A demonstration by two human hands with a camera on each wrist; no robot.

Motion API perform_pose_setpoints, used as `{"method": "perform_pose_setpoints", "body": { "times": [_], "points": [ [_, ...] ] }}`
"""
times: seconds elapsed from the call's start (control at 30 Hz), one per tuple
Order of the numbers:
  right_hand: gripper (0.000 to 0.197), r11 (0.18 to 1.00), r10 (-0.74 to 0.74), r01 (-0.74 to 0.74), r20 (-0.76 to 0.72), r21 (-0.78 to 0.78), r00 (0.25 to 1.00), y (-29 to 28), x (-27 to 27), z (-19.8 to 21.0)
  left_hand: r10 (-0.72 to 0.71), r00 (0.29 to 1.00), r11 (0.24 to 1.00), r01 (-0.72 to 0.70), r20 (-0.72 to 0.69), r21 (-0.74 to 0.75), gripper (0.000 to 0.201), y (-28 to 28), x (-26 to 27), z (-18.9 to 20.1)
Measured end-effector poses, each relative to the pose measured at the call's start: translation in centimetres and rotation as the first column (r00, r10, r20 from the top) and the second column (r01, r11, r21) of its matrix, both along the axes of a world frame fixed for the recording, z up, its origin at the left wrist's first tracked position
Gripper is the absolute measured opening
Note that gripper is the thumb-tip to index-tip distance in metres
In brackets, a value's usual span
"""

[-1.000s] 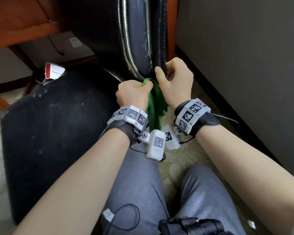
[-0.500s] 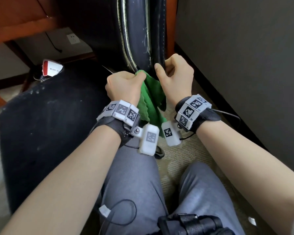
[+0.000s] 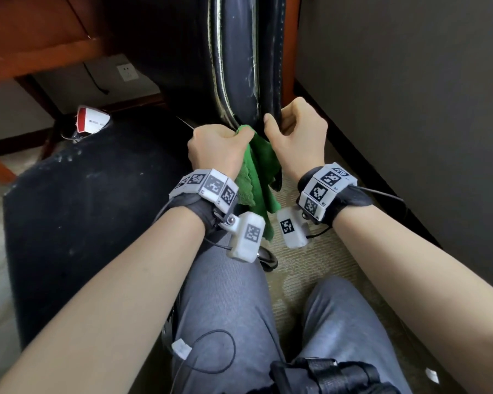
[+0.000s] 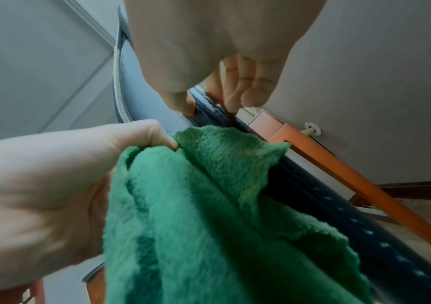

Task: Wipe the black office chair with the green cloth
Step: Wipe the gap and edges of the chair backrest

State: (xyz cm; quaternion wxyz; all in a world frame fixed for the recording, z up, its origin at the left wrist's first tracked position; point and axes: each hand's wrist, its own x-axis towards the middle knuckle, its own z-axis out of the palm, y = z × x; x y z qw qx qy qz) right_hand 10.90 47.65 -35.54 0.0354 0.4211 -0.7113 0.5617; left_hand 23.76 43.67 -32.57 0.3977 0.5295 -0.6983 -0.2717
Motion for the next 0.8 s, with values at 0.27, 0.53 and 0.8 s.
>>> {"method": "perform_pose_setpoints", "body": {
  "times": [0.27, 0.53, 0.8],
  "points": [
    [0.027, 1.000, -0.008, 0.007, -0.057, -0.024, 0.998, 0.7, 0.1, 0.4, 0.022, 0.991, 0.997, -0.032, -0.134, -0.074, 0.047, -0.4, 1.5, 2.6],
    [0.040, 0.952, 0.298, -0.306, -0.285, 0.017, 0.911, 3.6, 3.7, -1.0, -0.216, 0.923, 0.953, 0.270, -0.317, 0.138, 0.011, 0.3, 2.8, 0.8],
    [0.004, 0.967, 0.195, -0.229, -0.249, -0.114, 0.949, 2.5, 3.9, -1.0, -0.181, 0.966, 0.983, 0.183, -0.182, -0.004, 0.024, 0.8, 3.9, 1.0]
  ]
}}
